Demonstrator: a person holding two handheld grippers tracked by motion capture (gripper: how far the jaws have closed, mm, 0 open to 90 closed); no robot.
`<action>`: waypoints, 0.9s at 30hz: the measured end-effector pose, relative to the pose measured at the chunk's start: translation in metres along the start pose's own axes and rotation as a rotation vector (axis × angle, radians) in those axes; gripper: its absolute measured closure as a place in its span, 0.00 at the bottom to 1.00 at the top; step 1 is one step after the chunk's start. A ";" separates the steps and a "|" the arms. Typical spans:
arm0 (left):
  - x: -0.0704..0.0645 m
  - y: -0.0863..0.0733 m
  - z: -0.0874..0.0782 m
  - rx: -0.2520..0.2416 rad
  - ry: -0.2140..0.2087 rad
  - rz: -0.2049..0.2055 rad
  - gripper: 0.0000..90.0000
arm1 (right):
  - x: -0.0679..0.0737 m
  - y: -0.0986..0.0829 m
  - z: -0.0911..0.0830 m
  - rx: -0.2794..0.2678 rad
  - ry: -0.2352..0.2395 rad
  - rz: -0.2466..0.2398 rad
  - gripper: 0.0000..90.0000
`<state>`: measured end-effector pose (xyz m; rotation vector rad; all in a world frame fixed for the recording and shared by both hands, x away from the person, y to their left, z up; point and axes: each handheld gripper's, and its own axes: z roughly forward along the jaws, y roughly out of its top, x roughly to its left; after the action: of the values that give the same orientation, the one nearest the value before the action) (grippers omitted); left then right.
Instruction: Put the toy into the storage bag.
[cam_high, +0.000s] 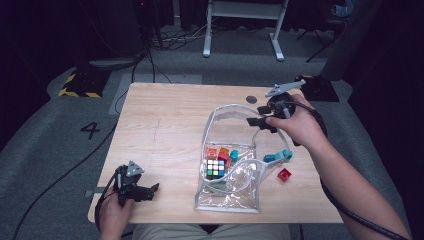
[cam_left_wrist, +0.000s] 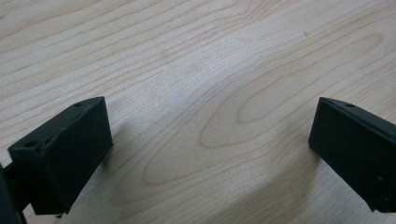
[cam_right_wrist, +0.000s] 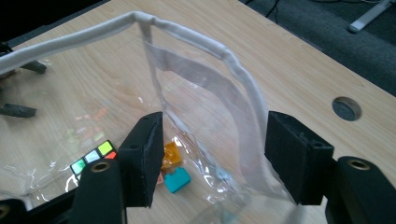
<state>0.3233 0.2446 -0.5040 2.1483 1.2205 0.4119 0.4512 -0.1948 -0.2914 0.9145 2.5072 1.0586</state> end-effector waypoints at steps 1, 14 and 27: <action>0.000 0.000 0.000 -0.001 0.000 0.001 0.00 | -0.004 -0.002 -0.004 -0.003 -0.008 0.001 0.43; 0.000 0.000 0.000 -0.001 0.000 0.001 0.00 | -0.044 -0.030 -0.039 -0.030 -0.089 0.095 0.43; 0.000 0.000 0.000 -0.001 0.000 0.000 0.00 | -0.085 -0.068 -0.048 -0.026 -0.142 0.219 0.43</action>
<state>0.3234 0.2445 -0.5041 2.1479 1.2196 0.4124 0.4638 -0.3121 -0.3070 1.2333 2.3125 1.0453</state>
